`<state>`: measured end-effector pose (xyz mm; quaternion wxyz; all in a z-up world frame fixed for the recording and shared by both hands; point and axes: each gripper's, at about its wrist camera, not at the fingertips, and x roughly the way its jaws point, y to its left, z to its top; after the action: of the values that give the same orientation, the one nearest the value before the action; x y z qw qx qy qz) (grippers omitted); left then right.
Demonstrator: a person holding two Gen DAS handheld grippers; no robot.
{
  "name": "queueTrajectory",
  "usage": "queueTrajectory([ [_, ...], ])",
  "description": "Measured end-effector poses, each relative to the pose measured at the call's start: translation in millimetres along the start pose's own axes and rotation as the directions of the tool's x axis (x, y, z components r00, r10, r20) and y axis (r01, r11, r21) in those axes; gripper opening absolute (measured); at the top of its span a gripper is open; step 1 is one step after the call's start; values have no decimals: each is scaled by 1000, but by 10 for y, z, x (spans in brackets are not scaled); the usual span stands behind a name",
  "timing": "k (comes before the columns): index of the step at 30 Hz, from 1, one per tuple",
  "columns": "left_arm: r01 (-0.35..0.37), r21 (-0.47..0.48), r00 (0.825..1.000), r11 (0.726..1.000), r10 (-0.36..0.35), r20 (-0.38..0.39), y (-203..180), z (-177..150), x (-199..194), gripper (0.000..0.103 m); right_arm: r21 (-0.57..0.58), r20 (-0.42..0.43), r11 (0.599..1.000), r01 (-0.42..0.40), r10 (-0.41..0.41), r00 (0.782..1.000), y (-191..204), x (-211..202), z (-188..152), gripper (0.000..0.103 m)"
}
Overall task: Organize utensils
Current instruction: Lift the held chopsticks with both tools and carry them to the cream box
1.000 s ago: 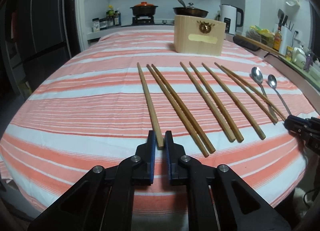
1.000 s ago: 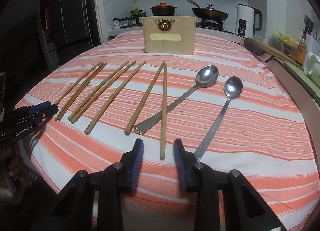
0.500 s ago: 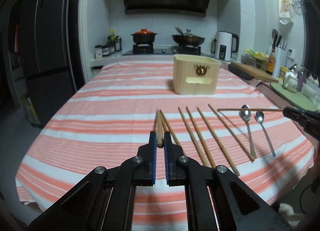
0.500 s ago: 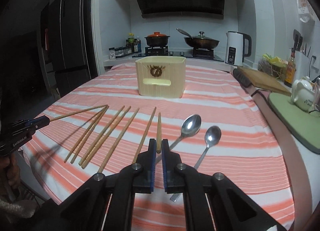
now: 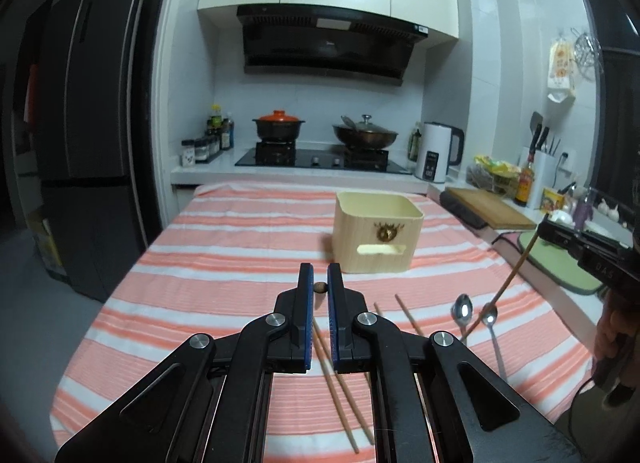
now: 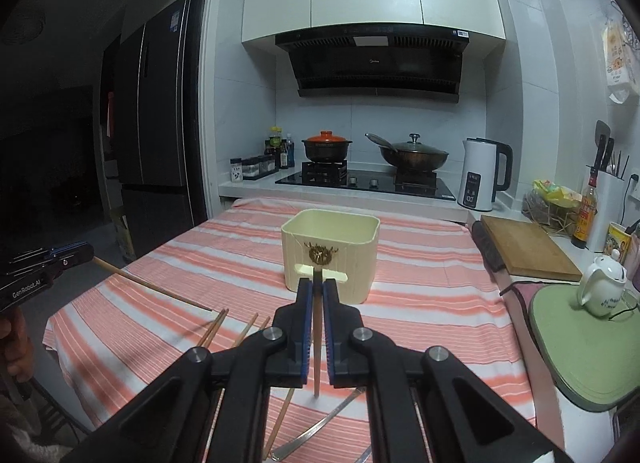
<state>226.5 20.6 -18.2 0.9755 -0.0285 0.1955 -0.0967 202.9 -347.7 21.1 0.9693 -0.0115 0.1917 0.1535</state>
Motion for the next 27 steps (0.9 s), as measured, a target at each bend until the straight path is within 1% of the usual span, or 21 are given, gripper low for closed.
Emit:
queueTrajectory([
  [3, 28, -8, 1000, 1000, -28, -9, -13, 116, 3, 4, 9, 18, 1000, -16, 16, 1000, -13, -22, 121, 5],
  [7, 61, 3, 997, 998, -61, -47, -91, 242, 73, 4, 4, 48, 1000, -25, 24, 999, -1, -54, 253, 5],
  [11, 73, 21, 996, 997, -72, -61, -174, 371, 113, 4, -1, 68, 999, -32, 32, 997, 22, -33, 356, 5],
  [19, 115, -14, 989, 993, -116, -92, -201, 747, 308, 4, 1, 116, 999, -40, 40, 992, 4, 86, 672, 5],
  [23, 130, -5, 989, 992, -130, -65, -245, 1053, 409, 4, 10, 143, 999, -38, 36, 989, -73, 217, 939, 5],
  [27, 141, -8, 990, 990, -141, -19, -293, 1451, 623, 4, 4, 182, 1000, -8, 7, 983, -144, 418, 1247, 5],
])
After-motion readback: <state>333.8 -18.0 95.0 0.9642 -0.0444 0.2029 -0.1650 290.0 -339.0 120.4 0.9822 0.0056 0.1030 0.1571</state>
